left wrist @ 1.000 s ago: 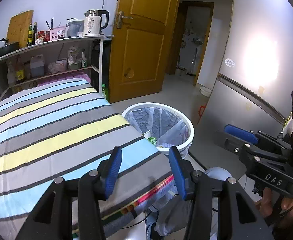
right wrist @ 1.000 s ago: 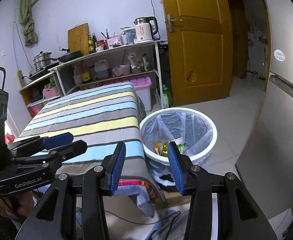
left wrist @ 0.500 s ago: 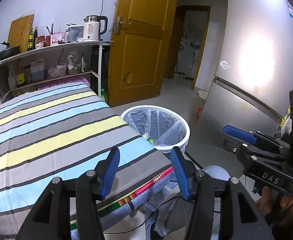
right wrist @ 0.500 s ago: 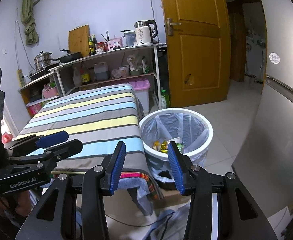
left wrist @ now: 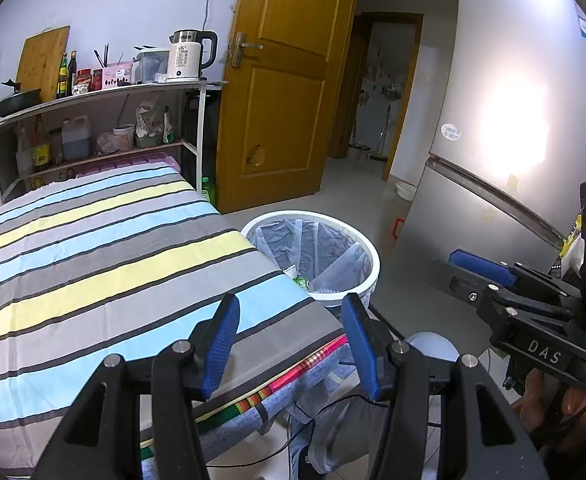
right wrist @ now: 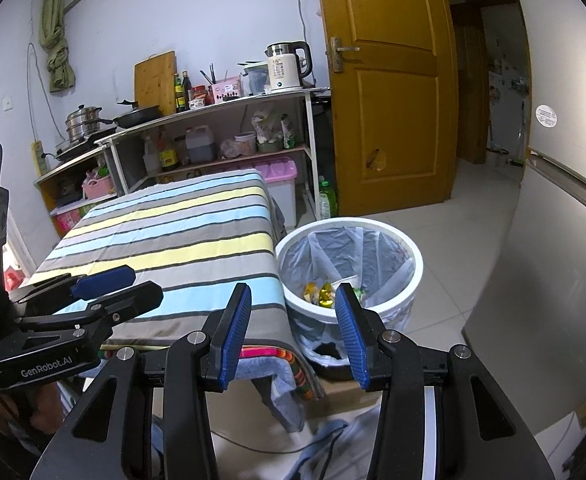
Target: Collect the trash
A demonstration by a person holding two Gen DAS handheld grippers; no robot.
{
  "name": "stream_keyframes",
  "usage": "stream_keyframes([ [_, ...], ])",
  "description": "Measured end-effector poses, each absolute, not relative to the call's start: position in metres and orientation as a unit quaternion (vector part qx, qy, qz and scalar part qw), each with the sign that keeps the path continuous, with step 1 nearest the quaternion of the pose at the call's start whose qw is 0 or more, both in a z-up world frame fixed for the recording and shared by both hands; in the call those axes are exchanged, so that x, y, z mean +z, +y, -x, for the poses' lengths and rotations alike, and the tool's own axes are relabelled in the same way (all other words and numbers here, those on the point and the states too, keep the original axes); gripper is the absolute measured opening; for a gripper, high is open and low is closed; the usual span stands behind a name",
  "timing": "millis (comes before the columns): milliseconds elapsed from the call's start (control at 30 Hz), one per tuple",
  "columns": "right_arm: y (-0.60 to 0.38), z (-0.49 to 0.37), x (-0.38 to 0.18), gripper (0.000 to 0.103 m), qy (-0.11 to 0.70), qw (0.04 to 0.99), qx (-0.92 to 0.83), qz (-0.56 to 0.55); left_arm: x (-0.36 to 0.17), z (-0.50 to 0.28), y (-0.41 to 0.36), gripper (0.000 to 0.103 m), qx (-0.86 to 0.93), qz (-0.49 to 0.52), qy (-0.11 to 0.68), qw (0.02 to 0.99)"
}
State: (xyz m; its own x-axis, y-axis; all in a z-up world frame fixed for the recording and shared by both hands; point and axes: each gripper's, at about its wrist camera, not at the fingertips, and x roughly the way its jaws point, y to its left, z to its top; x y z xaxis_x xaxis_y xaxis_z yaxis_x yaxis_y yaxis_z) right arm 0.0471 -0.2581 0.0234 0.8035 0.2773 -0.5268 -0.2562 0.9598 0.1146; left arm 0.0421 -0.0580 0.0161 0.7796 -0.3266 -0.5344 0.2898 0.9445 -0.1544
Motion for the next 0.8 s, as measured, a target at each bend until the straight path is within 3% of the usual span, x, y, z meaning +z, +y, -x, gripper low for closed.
stream_keyframes([
  [800,-0.2556,-0.0473,0.0214,0.045,0.285,0.948,0.141,-0.018,0.0121,-0.0456,-0.0647,0.055,-0.157,0.029,0.288,0.944],
])
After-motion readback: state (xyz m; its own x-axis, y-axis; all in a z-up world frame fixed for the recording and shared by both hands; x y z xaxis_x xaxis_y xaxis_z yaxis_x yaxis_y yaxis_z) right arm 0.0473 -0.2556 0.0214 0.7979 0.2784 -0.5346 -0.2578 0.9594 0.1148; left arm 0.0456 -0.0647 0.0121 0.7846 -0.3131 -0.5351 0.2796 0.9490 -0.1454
